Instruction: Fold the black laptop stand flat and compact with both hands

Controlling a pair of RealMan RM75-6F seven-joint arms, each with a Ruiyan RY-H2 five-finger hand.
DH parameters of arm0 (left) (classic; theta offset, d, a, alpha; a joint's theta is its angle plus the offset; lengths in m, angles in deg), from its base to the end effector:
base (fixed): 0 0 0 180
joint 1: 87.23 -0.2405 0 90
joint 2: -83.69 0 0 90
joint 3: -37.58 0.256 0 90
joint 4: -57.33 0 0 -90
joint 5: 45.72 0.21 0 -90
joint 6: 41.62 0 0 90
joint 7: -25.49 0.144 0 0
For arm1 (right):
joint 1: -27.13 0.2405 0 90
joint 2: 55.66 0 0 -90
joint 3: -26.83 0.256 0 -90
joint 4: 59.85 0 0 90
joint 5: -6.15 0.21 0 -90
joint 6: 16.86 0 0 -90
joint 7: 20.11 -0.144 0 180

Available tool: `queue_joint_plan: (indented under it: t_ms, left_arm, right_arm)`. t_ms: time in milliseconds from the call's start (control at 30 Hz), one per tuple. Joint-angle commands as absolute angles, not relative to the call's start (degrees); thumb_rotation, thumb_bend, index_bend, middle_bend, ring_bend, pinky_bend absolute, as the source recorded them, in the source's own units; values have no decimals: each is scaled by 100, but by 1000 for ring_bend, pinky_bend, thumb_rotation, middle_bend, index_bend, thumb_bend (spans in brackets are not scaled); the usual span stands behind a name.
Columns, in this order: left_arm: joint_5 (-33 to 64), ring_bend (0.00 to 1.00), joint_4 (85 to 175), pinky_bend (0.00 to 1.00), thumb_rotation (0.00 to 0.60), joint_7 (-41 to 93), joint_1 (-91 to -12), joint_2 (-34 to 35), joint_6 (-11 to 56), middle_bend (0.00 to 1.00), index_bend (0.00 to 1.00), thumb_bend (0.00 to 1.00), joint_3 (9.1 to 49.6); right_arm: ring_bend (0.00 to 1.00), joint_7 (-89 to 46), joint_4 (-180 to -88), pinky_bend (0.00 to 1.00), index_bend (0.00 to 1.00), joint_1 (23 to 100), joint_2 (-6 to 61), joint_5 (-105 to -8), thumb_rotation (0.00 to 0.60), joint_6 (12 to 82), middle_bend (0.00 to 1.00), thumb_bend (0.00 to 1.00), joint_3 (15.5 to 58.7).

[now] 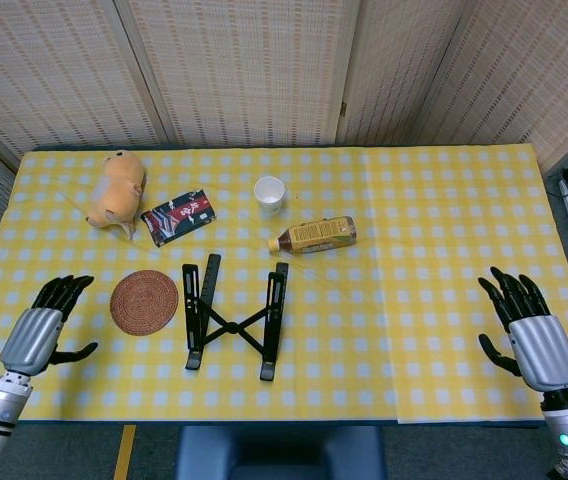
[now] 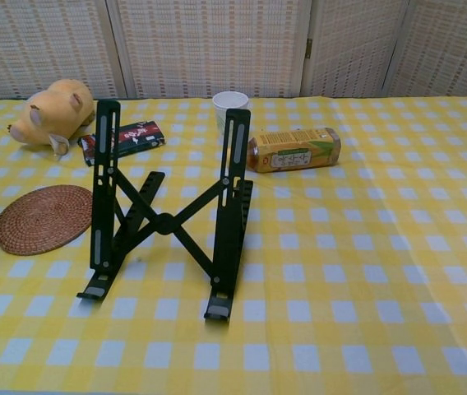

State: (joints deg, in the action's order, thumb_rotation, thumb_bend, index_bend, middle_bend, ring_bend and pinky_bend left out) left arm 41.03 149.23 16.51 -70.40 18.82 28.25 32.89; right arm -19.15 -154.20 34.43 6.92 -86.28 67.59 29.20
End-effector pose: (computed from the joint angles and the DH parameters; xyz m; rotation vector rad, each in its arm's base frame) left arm -0.2766 0.2464 0.1245 -1.5976 -1.0681 -1.0159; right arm -0.2847 -0.1900 0.1554 1.5219 -0.8330 0.9776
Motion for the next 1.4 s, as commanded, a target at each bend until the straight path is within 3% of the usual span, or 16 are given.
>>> queue_joint_plan:
  t_ms: [33, 400, 633, 767, 1067, 1400]
  left_arm:
    - [3971, 51, 14949, 22, 600, 917, -6483, 1934, 2002, 116, 36, 228, 3176]
    - [3646, 36, 14364, 48, 600, -925, -5309, 1437, 314, 106, 0, 222, 2920]
    - [3732, 51, 13966, 63, 600, -2219, -4837, 1020, -197, 104, 10, 221, 2833]
    - [4158, 117, 13786, 165, 600, -3335, -4684, 874, -134, 129, 64, 222, 2934]
    - [5023, 306, 13196, 248, 600, -5717, -4552, 541, 750, 318, 220, 223, 3454]
    - [5462, 415, 12997, 332, 600, -6290, -4695, 565, 1796, 426, 340, 223, 3988]
  right_arm:
    - [62, -1921, -15437, 0, 0, 3458, 678, -8653, 600, 6757, 8, 394, 2916]
    - [65, -1856, -15514, 0, 0, 3501, 708, -8675, 600, 6686, 9, 395, 2882]
    - [68, -1851, -15506, 0, 0, 3507, 768, -8603, 600, 6639, 11, 395, 2876]
    - [68, -1849, -15504, 0, 0, 3514, 799, -8570, 600, 6611, 12, 394, 2875]
    - [73, -2073, -15442, 0, 0, 3647, 887, -8484, 600, 6309, 18, 394, 2846]
    - [74, -2924, -15554, 0, 0, 4099, 918, -8668, 600, 5613, 24, 394, 2730]
